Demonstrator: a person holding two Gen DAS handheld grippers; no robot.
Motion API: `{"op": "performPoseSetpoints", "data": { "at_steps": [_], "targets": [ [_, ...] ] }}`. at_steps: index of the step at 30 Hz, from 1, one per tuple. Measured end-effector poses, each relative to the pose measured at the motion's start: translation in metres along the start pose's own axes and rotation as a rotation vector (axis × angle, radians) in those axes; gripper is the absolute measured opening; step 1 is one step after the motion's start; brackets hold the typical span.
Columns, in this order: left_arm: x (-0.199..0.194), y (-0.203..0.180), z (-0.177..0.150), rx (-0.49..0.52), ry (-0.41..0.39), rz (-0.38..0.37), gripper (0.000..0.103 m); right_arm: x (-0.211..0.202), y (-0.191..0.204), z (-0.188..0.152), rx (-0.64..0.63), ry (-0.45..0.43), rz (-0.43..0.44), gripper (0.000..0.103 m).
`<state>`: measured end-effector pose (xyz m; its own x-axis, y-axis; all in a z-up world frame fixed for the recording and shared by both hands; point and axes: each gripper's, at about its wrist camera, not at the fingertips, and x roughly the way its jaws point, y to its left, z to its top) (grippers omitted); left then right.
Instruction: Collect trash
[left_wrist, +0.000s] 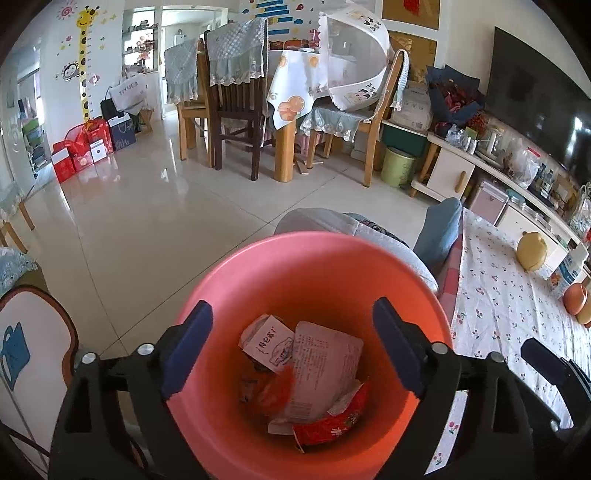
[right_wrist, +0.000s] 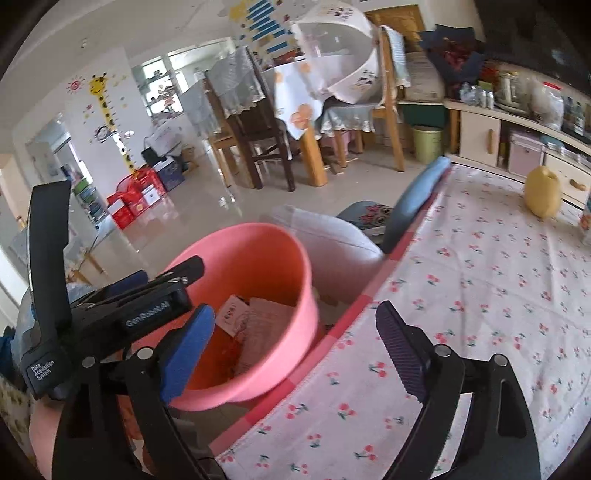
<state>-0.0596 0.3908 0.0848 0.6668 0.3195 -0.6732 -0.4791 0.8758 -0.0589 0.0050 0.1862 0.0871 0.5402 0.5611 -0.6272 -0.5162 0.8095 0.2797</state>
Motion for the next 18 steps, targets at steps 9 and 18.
{"op": "performPoseSetpoints", "data": {
  "at_steps": [9, 18],
  "targets": [
    [0.000, -0.016, 0.001, 0.044, 0.002, 0.012, 0.093, -0.013, -0.012, -0.007, 0.007, -0.003, -0.045, 0.092],
    [-0.001, -0.031, 0.001, 0.074, 0.006, 0.022, 0.094, -0.022, -0.011, -0.019, -0.063, -0.003, -0.089, 0.093]
  ]
}}
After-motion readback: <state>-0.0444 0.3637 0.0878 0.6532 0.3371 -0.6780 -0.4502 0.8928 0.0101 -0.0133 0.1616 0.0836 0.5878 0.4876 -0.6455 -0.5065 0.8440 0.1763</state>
